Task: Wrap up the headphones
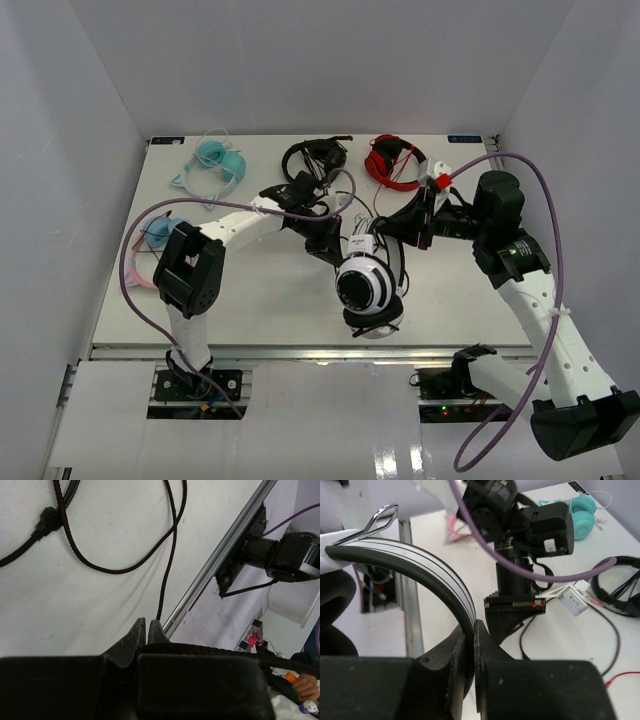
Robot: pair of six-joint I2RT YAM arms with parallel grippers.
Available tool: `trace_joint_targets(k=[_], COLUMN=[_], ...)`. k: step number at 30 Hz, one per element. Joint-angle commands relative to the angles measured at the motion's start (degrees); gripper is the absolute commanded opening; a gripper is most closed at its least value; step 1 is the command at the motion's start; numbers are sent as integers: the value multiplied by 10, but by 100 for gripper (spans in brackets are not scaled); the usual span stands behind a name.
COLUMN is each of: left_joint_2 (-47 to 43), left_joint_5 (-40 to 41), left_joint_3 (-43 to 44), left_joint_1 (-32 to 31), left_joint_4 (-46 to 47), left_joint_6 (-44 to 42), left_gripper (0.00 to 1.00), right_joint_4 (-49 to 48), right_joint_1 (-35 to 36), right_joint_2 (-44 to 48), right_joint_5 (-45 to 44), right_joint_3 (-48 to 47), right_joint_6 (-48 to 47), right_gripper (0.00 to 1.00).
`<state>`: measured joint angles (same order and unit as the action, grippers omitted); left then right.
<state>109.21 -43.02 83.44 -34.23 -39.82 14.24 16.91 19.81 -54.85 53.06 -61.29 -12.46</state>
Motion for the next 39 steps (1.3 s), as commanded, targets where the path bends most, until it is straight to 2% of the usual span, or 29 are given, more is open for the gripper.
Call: trace_joint_targets(k=[1, 5, 8, 12, 18, 27, 33, 36, 39], left_joint_2=[-42, -63, -86, -126, -176, -197, -209, -209, -192], left_joint_5=[-22, 22, 56, 89, 111, 60, 22, -35, -44], left_joint_3=[23, 46, 61, 52, 41, 53, 25, 0, 11], left_joint_1=[22, 25, 25, 26, 25, 24, 21, 8, -22], left_joint_4=[-31, -57, -72, -79, -86, -73, -59, -26, -19], left_joint_6=[-32, -25, -17, -8, 1, 24, 28, 66, 72], left_gripper=[0, 0, 0, 0, 0, 0, 0, 0, 0], right_joint_4=[156, 154, 114, 53, -34, -128, -151, -190, -207], right_joint_1=[71, 152, 192, 204, 206, 205, 197, 183, 172], right_joint_2=[11, 5, 2, 1, -4, -32, -79, -114, -151], right_joint_5=[-165, -311, -438, -578, -708, -829, -875, -903, -919], right_joint_3=[-9, 28, 66, 99, 147, 167, 127, 102, 62], right_joint_6=[-222, -290, -304, -316, -330, -352, -330, -315, -299], right_gripper=[8, 8, 8, 8, 8, 8, 8, 8, 8])
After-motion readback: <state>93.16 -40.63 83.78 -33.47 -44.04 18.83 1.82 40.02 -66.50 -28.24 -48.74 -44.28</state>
